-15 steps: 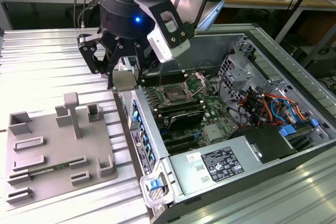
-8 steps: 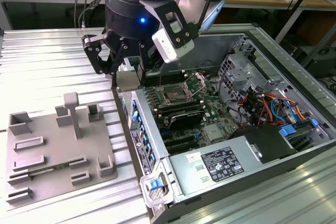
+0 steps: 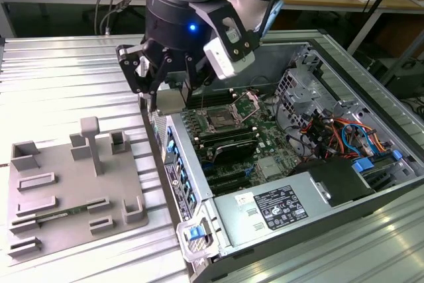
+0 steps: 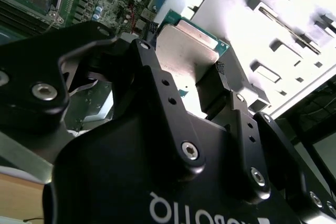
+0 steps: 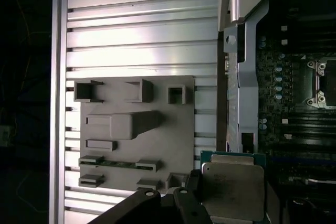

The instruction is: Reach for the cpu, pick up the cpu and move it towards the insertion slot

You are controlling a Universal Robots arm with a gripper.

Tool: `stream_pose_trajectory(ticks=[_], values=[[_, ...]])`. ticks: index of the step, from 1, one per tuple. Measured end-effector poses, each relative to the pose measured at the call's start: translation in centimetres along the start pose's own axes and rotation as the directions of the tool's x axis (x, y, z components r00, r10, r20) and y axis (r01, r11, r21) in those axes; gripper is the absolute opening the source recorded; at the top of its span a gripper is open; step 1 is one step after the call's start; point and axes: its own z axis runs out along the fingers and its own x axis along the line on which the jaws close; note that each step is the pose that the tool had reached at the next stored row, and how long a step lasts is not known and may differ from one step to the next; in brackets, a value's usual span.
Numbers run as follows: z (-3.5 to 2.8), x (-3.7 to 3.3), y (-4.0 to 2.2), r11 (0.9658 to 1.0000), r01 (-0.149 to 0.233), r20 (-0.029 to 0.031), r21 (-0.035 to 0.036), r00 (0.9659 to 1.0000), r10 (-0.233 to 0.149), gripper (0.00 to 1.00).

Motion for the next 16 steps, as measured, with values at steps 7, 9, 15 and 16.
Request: stream_pose_trajectory(ticks=[7,9,15,16], values=[[0.03,-2.18,0.14,1.0,0.0,0.0,0.0,1.0,0.0,0.55],[0.02,-2.71,0.14,1.0,0.0,-0.0001,0.0002,1.0,0.0,0.55],[0.03,-4.04,0.13,1.0,0.0,-0.0001,0.0004,1.0,0.0,0.55],[0.05,-4.34,0.13,1.0,0.0,0.0,0.0007,1.0,0.0,0.55]])
